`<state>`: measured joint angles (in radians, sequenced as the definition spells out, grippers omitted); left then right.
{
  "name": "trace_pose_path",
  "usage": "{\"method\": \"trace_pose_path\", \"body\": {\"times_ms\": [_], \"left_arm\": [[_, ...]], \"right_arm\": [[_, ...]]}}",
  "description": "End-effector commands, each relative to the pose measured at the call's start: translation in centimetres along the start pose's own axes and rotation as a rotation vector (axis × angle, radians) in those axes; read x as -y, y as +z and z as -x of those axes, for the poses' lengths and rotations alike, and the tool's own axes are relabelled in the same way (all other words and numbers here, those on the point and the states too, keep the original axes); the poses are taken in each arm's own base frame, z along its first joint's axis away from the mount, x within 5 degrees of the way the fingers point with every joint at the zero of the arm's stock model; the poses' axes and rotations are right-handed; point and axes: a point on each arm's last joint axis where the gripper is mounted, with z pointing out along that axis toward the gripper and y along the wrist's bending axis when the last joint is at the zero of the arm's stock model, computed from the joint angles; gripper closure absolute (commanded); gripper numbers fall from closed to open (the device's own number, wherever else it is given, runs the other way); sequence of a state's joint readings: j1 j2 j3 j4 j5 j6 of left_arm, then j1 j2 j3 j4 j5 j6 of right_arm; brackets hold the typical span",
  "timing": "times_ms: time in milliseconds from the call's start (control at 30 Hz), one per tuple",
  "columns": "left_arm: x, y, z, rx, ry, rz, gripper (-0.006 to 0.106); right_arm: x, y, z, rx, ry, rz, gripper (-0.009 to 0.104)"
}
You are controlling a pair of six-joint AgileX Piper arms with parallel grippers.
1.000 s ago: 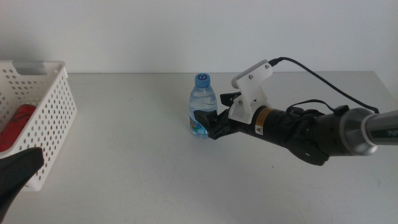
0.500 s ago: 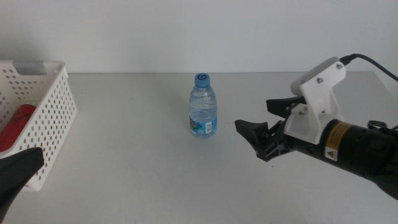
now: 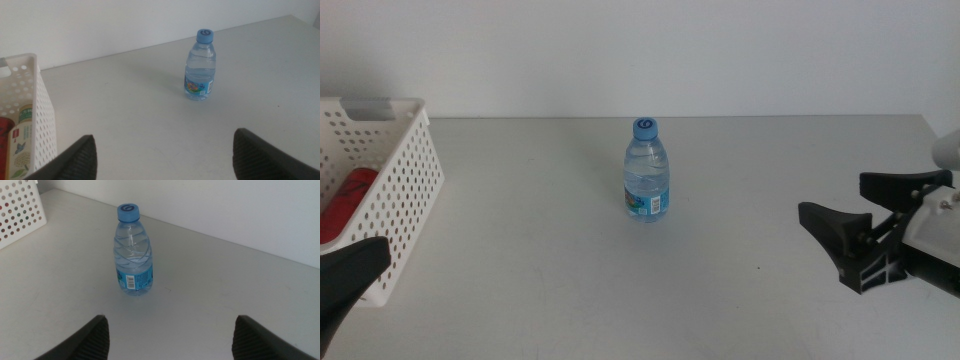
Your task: Use arms to grab the bottles and put them into the dustbin to the left of the table.
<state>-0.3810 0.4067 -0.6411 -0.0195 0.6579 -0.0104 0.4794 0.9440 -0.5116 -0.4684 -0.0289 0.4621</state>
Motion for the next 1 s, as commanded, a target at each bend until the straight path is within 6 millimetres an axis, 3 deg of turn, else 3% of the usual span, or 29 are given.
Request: {"method": "trace_pose_path", "body": {"times_ms": [0, 133, 333, 500, 700, 967], "left_arm": [[0.1, -0.3, 1.3, 0.090, -0.009, -0.009, 0.008], [0.1, -0.3, 1.3, 0.090, -0.009, -0.009, 0.008], [0.1, -0.3, 1.3, 0.090, -0.009, -0.009, 0.008], [0.1, -0.3, 1.3, 0.090, -0.009, -0.009, 0.008], [0.1, -0.3, 1.3, 0.090, -0.009, -0.009, 0.008], [0.1, -0.3, 1.3, 0.090, -0.009, -0.009, 0.008]], "right_arm": [[-0.1, -1.5, 1.3, 0.091, -0.004, 0.008, 0.033], [-0.1, -3.4, 1.2, 0.144, -0.004, 0.004, 0.033], [0.0, -6.5, 3.3, 0.280, 0.056, 0.003, 0.033], [0.1, -7.6, 5.3, 0.196, 0.143, -0.036, 0.033], [-0.8, -9.9, 8.4, 0.112, 0.118, 0.015, 0.033], [-1.1, -10.9, 8.8, 0.020, 0.119, 0.052, 0.033]]}}
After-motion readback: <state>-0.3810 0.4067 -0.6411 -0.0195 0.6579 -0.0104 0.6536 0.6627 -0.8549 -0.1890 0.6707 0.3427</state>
